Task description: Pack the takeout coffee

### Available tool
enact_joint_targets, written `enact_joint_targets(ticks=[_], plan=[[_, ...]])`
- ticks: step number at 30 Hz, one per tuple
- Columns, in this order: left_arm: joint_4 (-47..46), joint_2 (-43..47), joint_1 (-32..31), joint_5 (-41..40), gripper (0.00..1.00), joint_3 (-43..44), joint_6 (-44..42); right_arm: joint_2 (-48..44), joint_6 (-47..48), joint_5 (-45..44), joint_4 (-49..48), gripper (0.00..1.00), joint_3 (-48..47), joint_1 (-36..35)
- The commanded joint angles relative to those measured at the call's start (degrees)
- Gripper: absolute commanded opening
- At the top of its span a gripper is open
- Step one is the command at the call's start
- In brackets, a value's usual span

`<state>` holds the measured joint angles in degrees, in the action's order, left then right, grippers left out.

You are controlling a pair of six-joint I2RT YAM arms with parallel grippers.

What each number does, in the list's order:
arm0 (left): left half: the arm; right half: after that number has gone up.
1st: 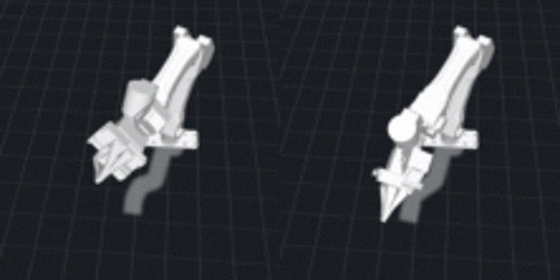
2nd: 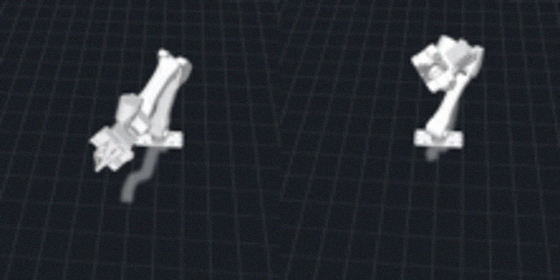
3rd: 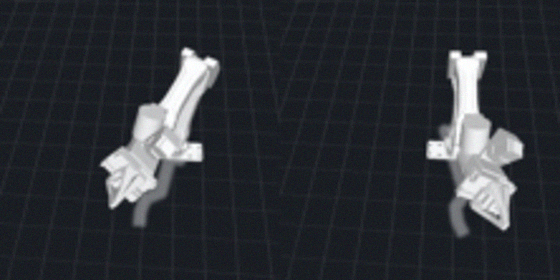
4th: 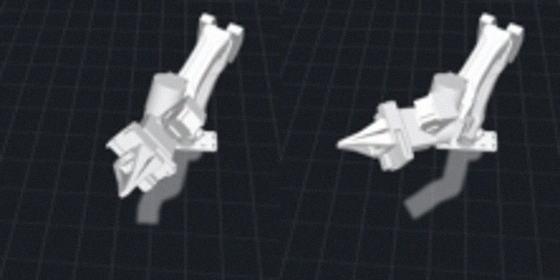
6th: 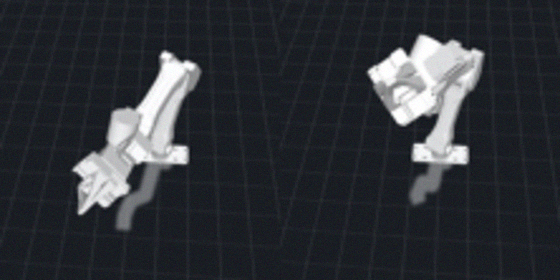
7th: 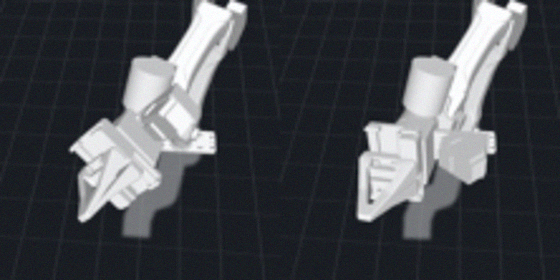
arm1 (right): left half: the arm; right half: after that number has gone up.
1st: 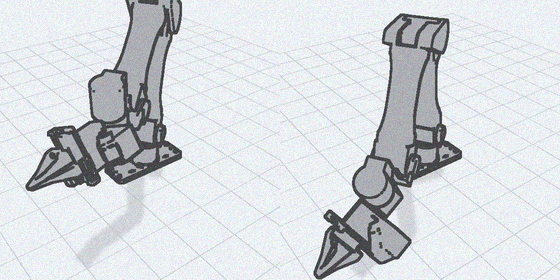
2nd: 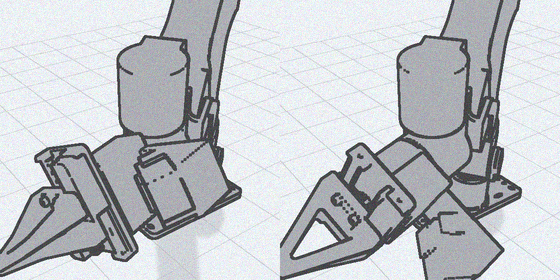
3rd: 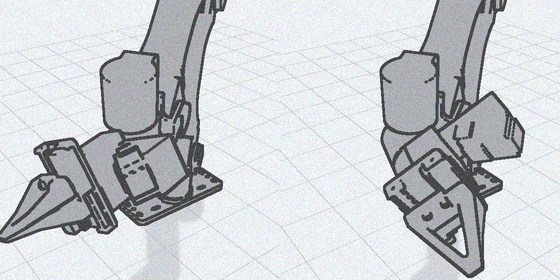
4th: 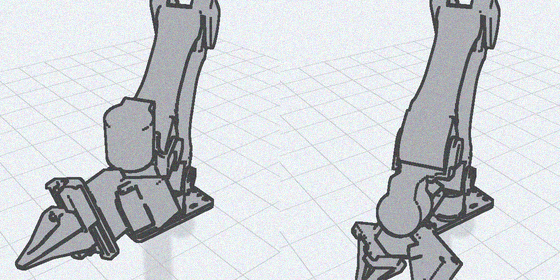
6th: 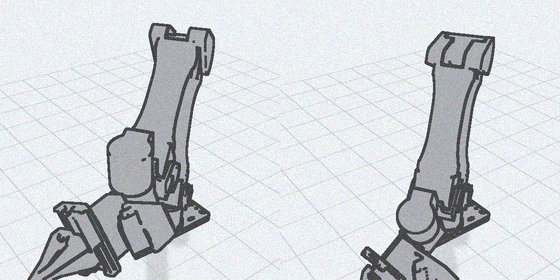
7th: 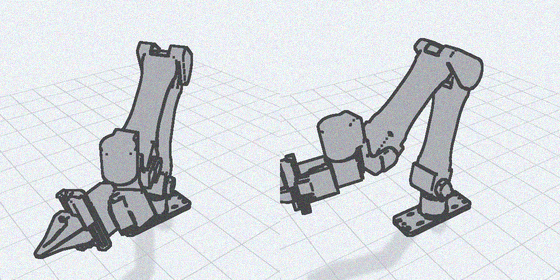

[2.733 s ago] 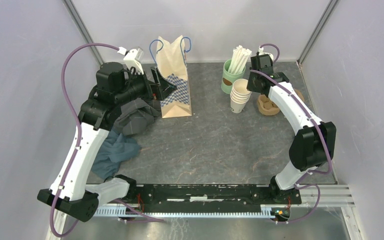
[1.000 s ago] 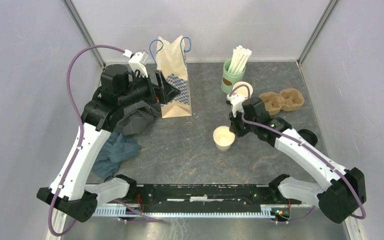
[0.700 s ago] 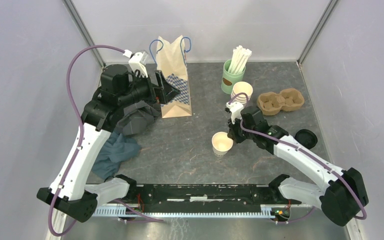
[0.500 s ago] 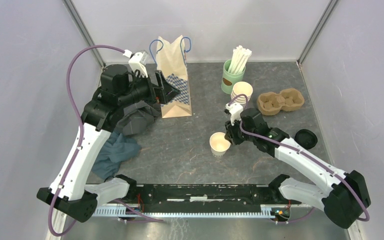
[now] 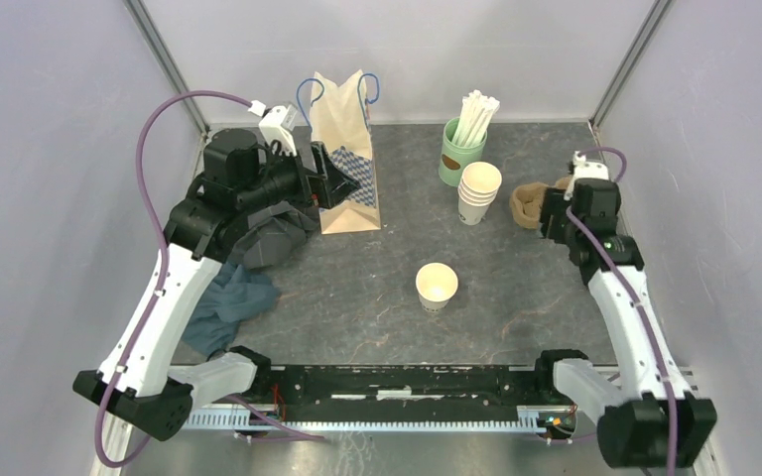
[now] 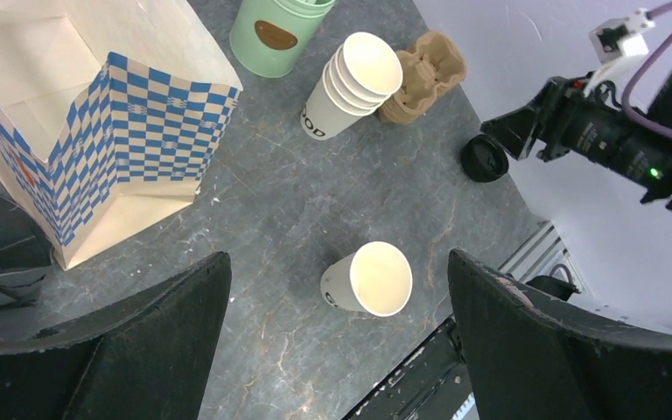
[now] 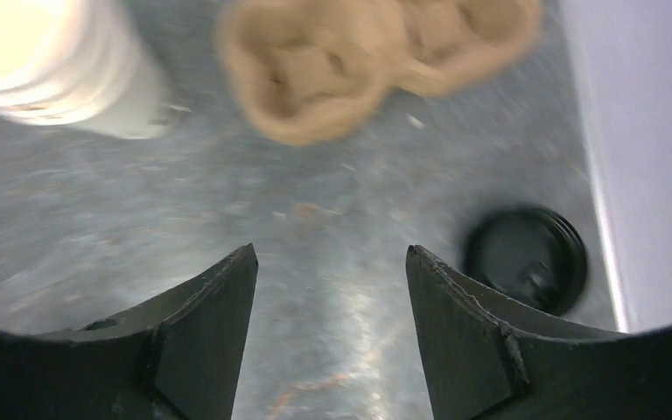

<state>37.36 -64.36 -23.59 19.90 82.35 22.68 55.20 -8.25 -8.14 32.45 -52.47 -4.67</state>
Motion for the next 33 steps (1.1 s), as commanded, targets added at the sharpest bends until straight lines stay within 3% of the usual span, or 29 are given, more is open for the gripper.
enact_joint_targets(ticks=[1, 6, 14, 20, 28, 33], plan=[[-1.59, 0.04, -0.63, 1.03, 1.00, -1.06, -2.29, 6.84, -0.27, -3.57, 6.58, 0.70, 0.17, 9.25], [-0.24, -1.45, -3.26, 0.20, 1.00, -1.23, -3.38, 15.27, -1.02, -1.11, 5.31, 0.66, 0.56, 19.05], [3.45, -3.53, -10.93, -8.27, 1.00, -0.70, -9.15, 24.05, 0.87, -1.60, 5.08, 0.46, -2.31, 27.23], [3.70, -3.69, -13.32, -12.08, 1.00, -3.06, -10.58, 27.09, 2.22, -1.24, 4.91, 0.40, -4.74, 28.74], [3.16, -4.18, -13.32, -11.43, 1.00, -3.42, -10.82, 29.65, 3.32, 0.17, 3.74, 0.29, -5.02, 29.01], [3.23, -4.60, -13.32, -11.20, 1.00, -3.20, -10.84, 30.73, 3.42, 1.04, 3.03, 0.29, -4.88, 29.18]])
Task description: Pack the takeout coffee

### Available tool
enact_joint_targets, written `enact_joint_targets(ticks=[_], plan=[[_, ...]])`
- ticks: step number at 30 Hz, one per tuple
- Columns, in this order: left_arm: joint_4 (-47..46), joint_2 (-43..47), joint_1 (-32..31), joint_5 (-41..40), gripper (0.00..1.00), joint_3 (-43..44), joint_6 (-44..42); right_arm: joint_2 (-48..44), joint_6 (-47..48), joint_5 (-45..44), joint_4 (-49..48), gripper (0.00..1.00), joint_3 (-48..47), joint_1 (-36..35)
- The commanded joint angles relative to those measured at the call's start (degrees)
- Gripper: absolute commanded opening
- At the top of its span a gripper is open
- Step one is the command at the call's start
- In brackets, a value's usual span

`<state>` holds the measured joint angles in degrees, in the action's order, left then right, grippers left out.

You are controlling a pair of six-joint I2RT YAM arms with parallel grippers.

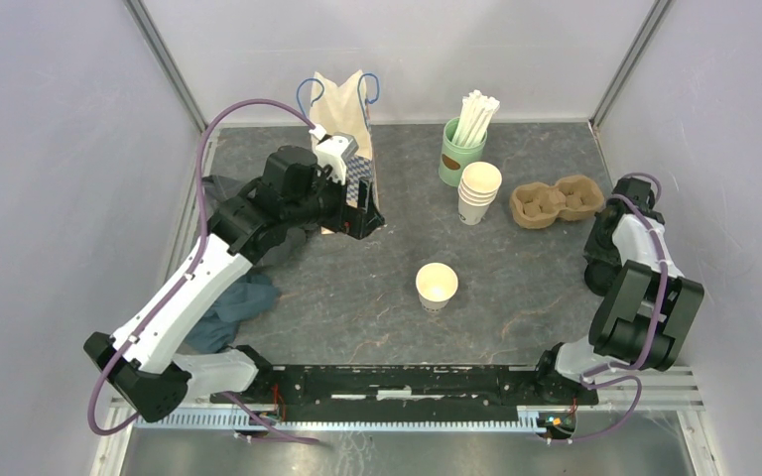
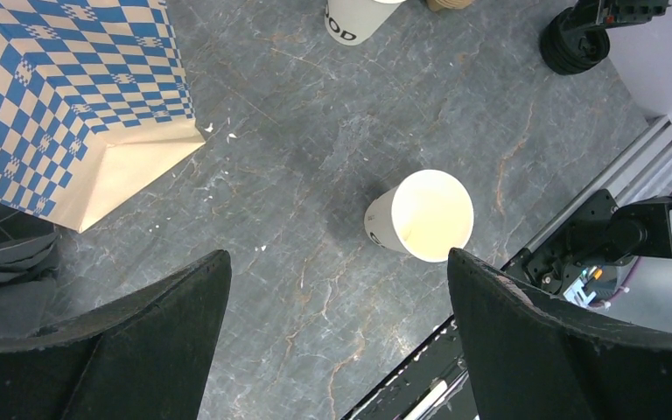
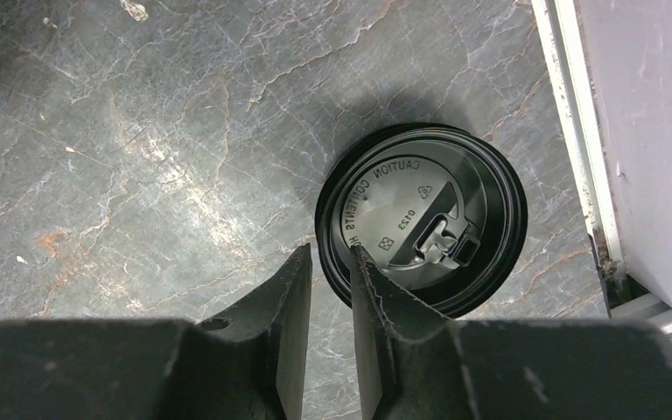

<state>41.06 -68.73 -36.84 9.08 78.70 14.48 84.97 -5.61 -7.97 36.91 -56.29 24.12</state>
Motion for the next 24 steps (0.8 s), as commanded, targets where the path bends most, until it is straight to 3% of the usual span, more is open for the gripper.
enact_joint_targets(ticks=[1, 5, 12, 24], plan=[[-0.45, -0.26, -0.07, -0.38, 1.00, 0.56, -2.63, 1.16, 0.82, 0.92, -1.45, 0.29, -1.15, 0.42], [-0.52, -0.52, -0.12, -0.16, 1.00, 0.51, -2.68, 1.49, 0.85, 1.39, -1.55, 0.29, -0.69, 0.49], [-0.54, -0.90, -0.15, 0.22, 1.00, 0.73, -2.61, 1.34, 0.94, 1.18, -1.70, 0.18, 0.13, 0.92], [-0.54, -0.95, -0.25, 0.26, 1.00, 0.70, -2.83, 2.44, 0.86, 2.38, -1.87, 0.21, 0.35, 1.06]])
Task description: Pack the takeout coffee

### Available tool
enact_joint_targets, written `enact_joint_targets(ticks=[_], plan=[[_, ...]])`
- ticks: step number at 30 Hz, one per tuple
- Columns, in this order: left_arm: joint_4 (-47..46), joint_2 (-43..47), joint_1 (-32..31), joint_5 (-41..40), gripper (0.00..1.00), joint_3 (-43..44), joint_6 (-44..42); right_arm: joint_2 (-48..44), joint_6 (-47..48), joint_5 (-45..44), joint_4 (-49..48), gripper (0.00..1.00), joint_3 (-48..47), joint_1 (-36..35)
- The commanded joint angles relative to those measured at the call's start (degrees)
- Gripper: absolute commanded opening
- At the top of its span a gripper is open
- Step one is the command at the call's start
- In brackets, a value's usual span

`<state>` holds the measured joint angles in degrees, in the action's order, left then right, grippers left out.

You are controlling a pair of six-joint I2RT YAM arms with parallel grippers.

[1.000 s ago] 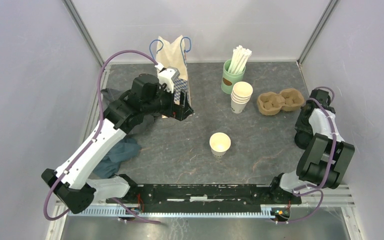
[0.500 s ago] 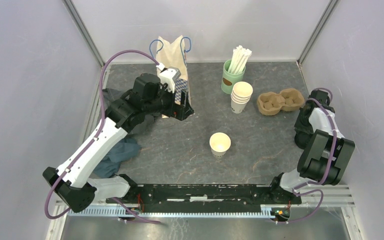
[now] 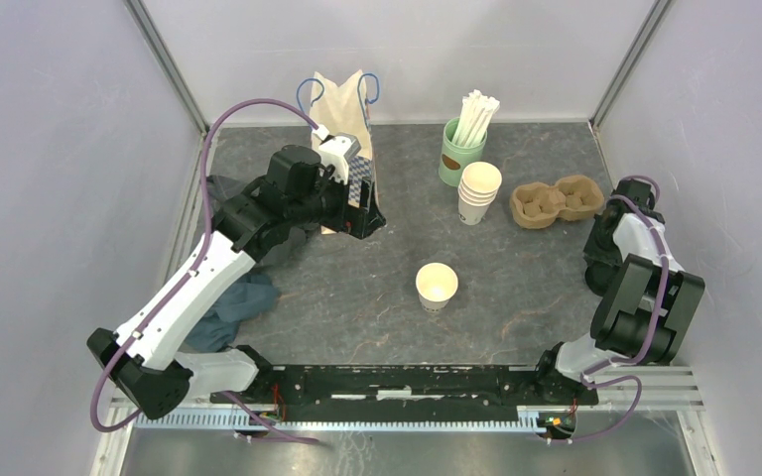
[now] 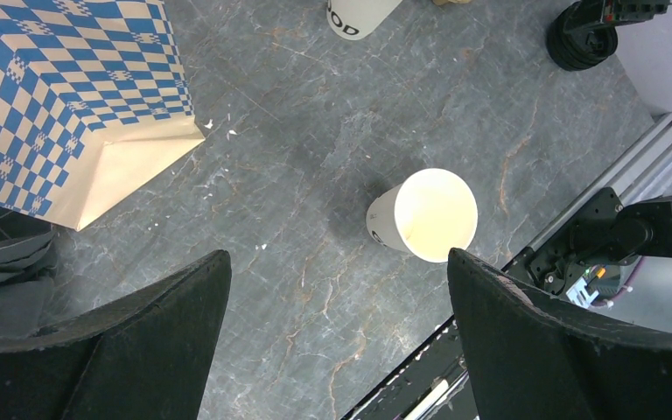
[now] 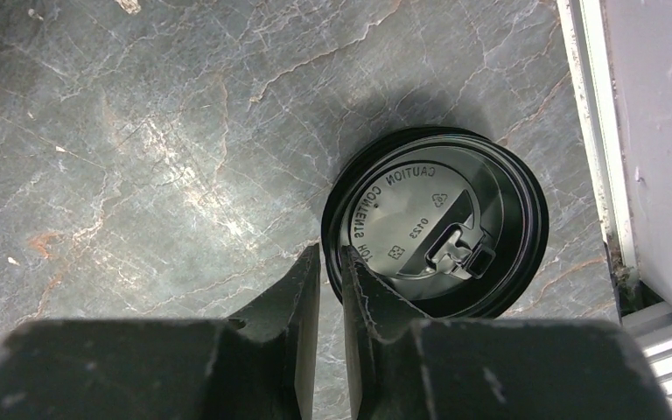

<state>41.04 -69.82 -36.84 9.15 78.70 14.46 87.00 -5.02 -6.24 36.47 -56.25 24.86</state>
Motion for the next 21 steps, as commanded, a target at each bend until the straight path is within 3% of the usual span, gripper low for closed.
enact_joint_targets(ticks=[1, 6, 16, 21], plan=[[-0.52, 0.14, -0.25, 0.24, 1.00, 0.60, -2.84, 0.49, 0.25, 0.71, -1.33, 0.20, 0.42, 0.28], [-0.52, 0.05, -0.25, 0.10, 1.00, 0.72, -2.92, 0.45, 0.42, 0.40, -1.24, 0.18, 0.45, 0.46], [-0.52, 0.04, -0.34, 0.25, 1.00, 0.74, -2.91, 0.79, 0.37, 0.35, -1.00, 0.00, -0.27, 0.49], [-0.52, 0.02, -0.42, 0.11, 1.00, 0.79, -2.95, 0.13, -0.46, 0.35, -0.41, 0.00, -0.67, 0.45]])
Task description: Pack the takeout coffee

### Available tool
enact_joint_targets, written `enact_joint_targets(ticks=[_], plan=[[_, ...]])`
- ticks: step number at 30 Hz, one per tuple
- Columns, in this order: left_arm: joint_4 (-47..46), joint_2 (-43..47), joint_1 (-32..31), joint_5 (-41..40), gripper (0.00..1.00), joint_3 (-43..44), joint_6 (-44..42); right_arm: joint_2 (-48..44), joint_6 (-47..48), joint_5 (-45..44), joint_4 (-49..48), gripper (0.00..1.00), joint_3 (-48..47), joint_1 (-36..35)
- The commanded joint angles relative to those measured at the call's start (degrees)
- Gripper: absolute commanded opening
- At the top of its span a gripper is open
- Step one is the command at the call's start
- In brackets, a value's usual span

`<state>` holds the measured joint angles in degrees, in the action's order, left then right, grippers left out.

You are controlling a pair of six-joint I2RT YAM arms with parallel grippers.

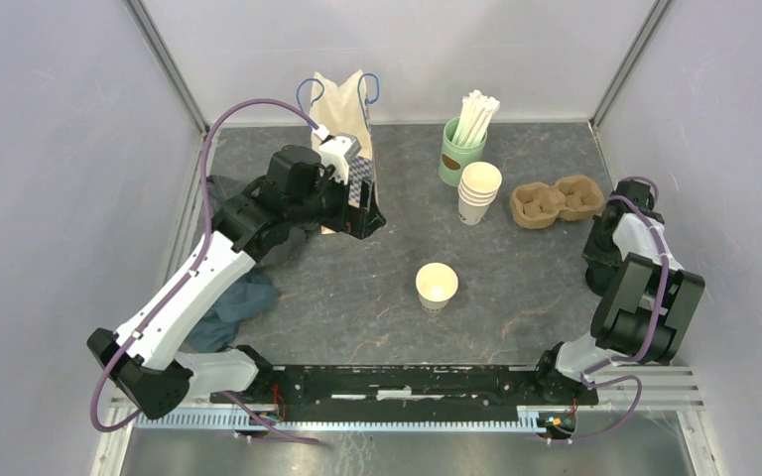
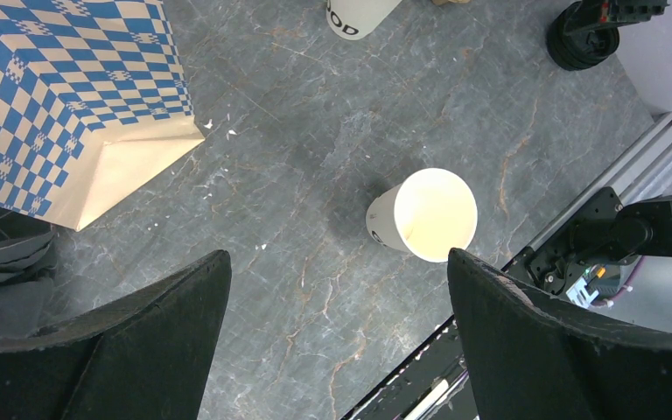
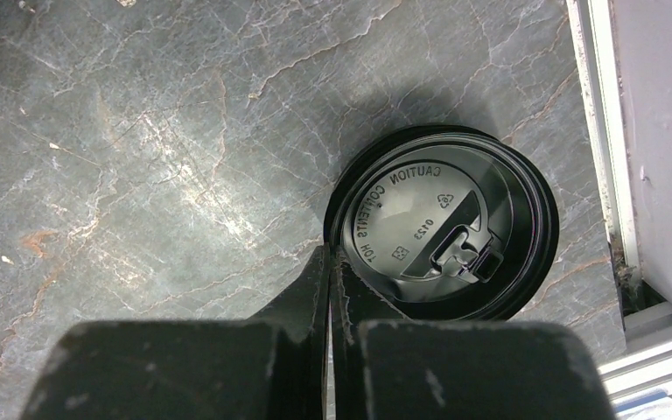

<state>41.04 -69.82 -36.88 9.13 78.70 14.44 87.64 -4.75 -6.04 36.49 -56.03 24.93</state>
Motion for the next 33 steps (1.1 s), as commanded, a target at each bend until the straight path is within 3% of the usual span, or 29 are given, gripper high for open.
enact_joint_targets(ticks=[1, 21, 24, 25, 33], plan=[[-0.51, -0.04, -0.38, 0.11, 1.00, 0.79, -2.96, -0.81, -1.06, -0.09, 0.15, 0.00, -1.23, 0.39], [-0.21, -0.47, -2.05, -1.24, 1.00, 2.08, -3.82, -4.64, -2.77, -1.10, 3.40, 0.00, -3.82, -1.11], [-0.21, -0.63, -2.05, -1.30, 1.00, 2.09, -3.90, -3.68, -2.15, -3.69, 3.49, 0.27, -3.55, -1.09], [-0.21, -0.71, -2.05, -1.30, 1.00, 2.08, -3.96, -2.83, -1.58, -3.75, 3.27, 0.31, -3.47, -1.07], [0.11, -0.93, -1.96, -1.73, 1.00, 2.22, -4.21, -0.15, -1.05, -2.76, 2.40, 0.36, -2.94, -0.38]])
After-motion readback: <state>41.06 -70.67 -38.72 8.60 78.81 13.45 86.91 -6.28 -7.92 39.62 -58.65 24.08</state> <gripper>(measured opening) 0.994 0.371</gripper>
